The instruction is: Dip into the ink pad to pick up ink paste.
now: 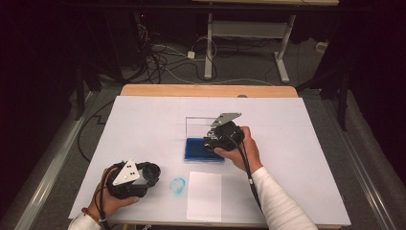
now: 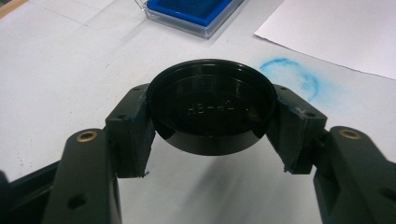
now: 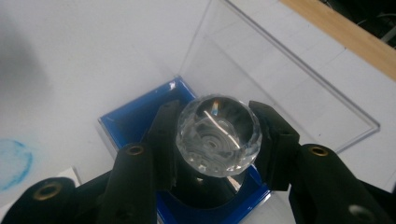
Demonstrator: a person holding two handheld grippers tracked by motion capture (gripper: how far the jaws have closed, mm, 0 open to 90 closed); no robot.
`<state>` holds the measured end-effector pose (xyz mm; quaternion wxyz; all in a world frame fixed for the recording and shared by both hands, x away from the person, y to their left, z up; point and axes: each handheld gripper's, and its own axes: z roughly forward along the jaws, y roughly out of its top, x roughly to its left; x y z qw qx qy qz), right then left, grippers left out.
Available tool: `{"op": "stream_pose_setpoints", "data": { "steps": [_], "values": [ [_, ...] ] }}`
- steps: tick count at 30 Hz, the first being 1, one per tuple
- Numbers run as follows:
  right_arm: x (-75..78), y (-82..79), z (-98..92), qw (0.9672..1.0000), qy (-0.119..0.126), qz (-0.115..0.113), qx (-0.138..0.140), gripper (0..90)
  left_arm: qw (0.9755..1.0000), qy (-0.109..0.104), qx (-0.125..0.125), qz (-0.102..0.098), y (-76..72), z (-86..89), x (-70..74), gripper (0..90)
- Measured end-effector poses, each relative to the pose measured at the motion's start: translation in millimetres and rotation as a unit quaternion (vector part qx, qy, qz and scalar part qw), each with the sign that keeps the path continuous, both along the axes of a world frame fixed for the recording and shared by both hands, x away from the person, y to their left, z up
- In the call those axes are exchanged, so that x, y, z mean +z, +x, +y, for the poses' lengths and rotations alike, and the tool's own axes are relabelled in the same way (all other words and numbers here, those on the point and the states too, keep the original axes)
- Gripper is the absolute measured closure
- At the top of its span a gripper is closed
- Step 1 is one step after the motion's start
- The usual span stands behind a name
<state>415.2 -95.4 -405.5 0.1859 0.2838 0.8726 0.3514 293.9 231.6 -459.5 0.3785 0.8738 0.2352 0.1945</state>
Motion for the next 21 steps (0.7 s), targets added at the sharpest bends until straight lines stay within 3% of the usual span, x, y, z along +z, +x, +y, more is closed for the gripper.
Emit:
{"op": "stream_pose_setpoints", "data": {
  "steps": [6,16,21],
  "values": [
    [-10.7,0.5,-1.2,0.9999,0.0,0.014,-0.002,56.9,1.0,0.001,-0.001,0.001,0.3,-0.5,-0.3,36.2],
    [-19.1,1.1,-1.9,0.9998,-0.012,0.013,-0.004,56.9,1.0,0.004,-0.001,0.003,0.2,-1.1,-1.0,36.2],
    [-23.4,2.8,-4.2,0.9999,-0.006,0.016,-0.004,56.9,1.0,0.004,-0.002,0.003,0.4,-1.3,-1.2,36.2]
  ]
}}
